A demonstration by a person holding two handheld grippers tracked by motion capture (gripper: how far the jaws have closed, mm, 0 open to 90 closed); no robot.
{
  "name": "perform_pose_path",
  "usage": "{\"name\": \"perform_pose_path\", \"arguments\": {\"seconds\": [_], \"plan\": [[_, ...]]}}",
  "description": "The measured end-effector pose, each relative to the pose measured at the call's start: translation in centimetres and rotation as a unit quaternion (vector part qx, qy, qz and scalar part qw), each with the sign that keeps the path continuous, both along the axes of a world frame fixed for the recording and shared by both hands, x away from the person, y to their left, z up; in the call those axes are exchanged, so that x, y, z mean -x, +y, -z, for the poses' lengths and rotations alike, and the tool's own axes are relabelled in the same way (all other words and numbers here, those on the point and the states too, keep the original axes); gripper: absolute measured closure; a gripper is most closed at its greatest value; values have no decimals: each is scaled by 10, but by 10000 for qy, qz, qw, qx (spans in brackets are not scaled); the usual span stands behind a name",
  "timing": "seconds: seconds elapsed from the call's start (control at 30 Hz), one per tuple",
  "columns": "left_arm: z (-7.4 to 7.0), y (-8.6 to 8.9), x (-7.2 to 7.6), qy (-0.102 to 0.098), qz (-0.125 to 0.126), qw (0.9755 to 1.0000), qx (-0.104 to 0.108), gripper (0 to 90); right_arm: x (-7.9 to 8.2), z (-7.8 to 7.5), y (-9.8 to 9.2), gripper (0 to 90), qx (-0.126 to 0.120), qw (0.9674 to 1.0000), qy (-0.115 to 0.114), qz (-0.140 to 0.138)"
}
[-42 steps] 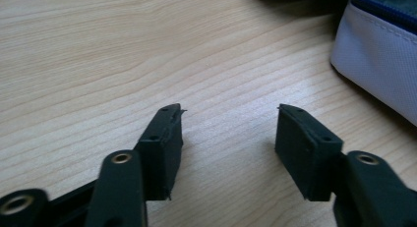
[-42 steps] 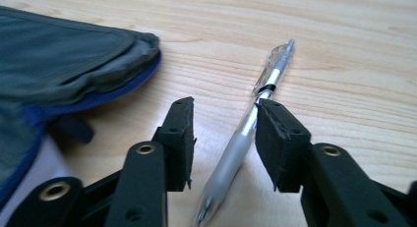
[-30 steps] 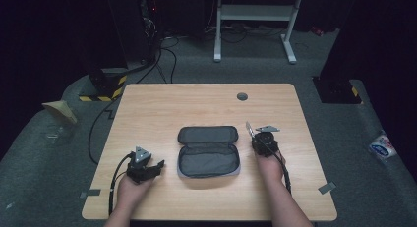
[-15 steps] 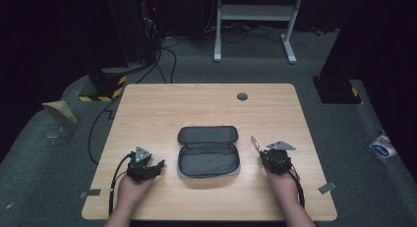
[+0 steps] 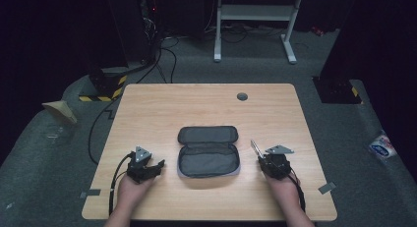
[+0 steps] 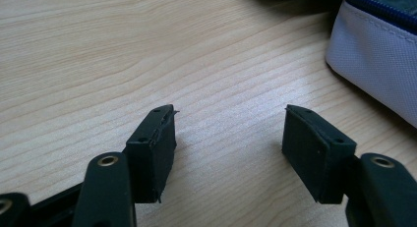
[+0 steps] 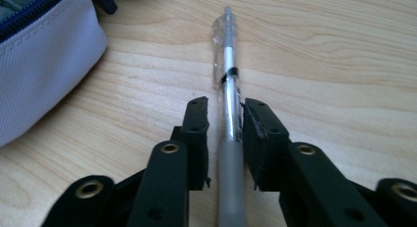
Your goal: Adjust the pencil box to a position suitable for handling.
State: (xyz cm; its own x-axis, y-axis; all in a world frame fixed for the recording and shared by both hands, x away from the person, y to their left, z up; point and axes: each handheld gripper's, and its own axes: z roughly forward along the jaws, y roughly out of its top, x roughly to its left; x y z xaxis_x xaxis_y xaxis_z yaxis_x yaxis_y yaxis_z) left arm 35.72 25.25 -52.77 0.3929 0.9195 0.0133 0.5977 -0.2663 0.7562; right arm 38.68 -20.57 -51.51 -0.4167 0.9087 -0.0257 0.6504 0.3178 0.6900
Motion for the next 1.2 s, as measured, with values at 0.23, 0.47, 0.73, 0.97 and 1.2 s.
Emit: {"name": "perform_pose_path", "arguments": {"seconds": [0.23,0.47,0.73,0.97,1.2], "plan": [[0,0,0,7,-1,10000,11,375,-15,-5,5,688,113,9995,258,-124],[0,0,0,7,5,10000,11,374,-23,-8,10,753,228,9985,420,-266],[0,0,1,30,26,10000,36,367,-27,-12,13,780,383,9972,564,-310],[0,0,0,23,60,10000,24,365,-29,-16,10,783,338,9973,600,-258],[0,-1,-1,15,73,10000,42,366,-26,-24,9,783,307,9980,502,-231]]}}
